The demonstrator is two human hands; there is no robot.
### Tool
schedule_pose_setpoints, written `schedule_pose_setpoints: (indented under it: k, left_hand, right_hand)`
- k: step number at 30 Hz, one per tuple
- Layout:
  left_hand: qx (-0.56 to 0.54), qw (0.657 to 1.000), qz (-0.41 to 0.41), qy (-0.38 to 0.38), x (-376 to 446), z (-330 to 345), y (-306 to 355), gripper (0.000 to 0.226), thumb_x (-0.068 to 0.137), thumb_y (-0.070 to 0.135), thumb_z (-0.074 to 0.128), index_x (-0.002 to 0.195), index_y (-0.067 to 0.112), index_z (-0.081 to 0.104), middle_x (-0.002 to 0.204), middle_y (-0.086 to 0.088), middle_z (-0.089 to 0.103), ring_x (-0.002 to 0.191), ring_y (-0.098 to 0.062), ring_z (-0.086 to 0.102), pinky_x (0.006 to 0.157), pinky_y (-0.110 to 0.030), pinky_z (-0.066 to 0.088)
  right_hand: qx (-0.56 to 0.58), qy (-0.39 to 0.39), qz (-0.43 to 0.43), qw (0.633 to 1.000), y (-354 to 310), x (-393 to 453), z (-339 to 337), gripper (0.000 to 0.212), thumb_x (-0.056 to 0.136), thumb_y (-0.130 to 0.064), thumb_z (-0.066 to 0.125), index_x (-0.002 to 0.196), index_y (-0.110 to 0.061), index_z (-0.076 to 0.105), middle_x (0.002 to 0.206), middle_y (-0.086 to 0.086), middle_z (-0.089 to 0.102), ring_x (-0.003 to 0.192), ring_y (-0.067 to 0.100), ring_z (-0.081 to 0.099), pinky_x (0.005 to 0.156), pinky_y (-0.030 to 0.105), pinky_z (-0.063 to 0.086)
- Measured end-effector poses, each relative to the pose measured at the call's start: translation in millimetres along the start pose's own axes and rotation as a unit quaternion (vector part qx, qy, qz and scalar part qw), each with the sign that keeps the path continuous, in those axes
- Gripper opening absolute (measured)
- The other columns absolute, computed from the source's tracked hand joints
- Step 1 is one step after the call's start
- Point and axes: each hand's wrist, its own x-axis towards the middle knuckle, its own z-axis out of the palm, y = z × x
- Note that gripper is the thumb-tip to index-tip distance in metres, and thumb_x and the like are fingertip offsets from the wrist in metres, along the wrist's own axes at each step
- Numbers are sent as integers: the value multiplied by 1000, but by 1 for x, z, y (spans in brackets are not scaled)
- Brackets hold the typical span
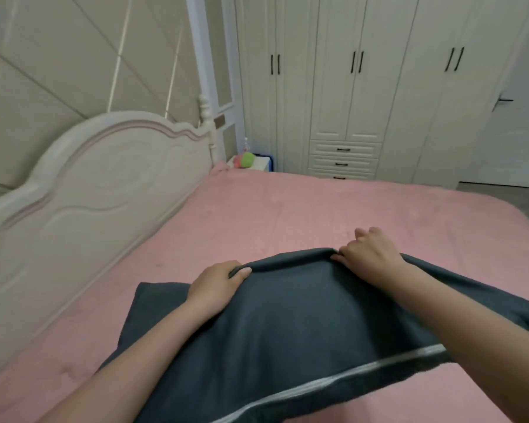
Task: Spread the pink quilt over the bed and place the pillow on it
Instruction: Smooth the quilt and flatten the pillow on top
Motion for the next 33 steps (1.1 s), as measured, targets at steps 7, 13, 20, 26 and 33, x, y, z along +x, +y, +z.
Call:
schedule_pose_setpoints:
  k: [7, 13, 20, 26, 33]
  left_hand:
    - [46, 998, -38, 13, -11, -71, -19, 34, 90, 43, 49, 61, 28, 55, 69, 9, 60, 75, -12, 56, 62, -26, 37]
    - [69, 994, -36, 71, 0, -77, -35, 41, 88, 36, 54, 57, 12, 41, 53, 0, 42, 59, -14, 41, 56, -28, 30]
    - [-13, 985, -69, 156, 26, -51, -97, 39, 87, 28, 57, 57, 4, 48, 55, -10, 40, 56, -14, 33, 56, -29, 27]
    - [-77, 978, -48, 185, 81, -38, -157, 46, 86, 24, 60, 54, 10, 31, 52, 3, 22, 53, -11, 21, 53, -29, 21]
    - [-176, 964, -42, 197, 175, -41, -256, 47, 86, 22, 60, 53, 12, 29, 46, 6, 24, 48, -7, 24, 49, -24, 23]
  right_hand:
    - [171, -22, 78, 982, -41, 72, -35, 34, 97, -40, 39, 110, -22, 64, 118, 7, 62, 106, 30, 59, 74, 32, 42]
    - [245, 14, 93, 965, -72, 124, -22, 31, 97, -28, 38, 104, -14, 65, 110, 15, 63, 101, 36, 59, 69, 33, 39]
    - [306, 20, 101, 947, -118, 183, 10, 28, 96, -18, 37, 94, -8, 63, 101, 18, 64, 92, 37, 60, 64, 32, 35]
    - [336, 11, 132, 932, -152, 252, 37, 26, 97, -19, 36, 97, -7, 59, 103, 20, 64, 93, 41, 59, 65, 35, 36]
    - [368, 24, 160, 916, -199, 371, 66, 26, 97, -20, 38, 95, -9, 61, 107, 13, 65, 94, 37, 60, 67, 38, 44]
